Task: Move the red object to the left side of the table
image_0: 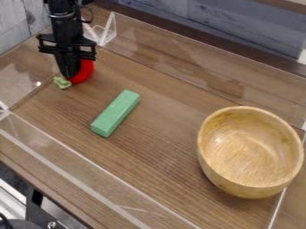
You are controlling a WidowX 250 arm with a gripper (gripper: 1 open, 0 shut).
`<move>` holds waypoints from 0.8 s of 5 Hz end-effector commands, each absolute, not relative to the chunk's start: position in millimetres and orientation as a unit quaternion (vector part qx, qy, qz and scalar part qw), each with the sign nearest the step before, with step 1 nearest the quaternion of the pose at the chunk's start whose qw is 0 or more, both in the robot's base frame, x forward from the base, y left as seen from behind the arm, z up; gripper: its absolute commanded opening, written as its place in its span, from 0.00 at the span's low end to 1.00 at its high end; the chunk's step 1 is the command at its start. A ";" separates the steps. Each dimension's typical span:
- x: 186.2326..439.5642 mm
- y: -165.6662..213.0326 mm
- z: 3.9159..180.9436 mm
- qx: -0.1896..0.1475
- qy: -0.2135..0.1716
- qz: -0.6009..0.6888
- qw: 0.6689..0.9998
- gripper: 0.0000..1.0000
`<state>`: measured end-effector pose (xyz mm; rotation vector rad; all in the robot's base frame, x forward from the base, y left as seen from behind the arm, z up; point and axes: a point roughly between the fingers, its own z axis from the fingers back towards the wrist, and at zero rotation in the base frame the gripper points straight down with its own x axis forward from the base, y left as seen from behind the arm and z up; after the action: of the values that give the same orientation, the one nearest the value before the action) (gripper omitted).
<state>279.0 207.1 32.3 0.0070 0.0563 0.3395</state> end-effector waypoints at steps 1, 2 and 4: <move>274.2 210.1 30.1 0.006 0.023 0.160 0.987 0.00; 267.5 210.8 22.8 0.000 0.030 0.155 0.988 0.00; 256.0 211.4 14.4 -0.014 0.045 0.169 0.985 0.00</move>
<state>270.0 208.6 22.8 -0.0146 0.0603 0.3076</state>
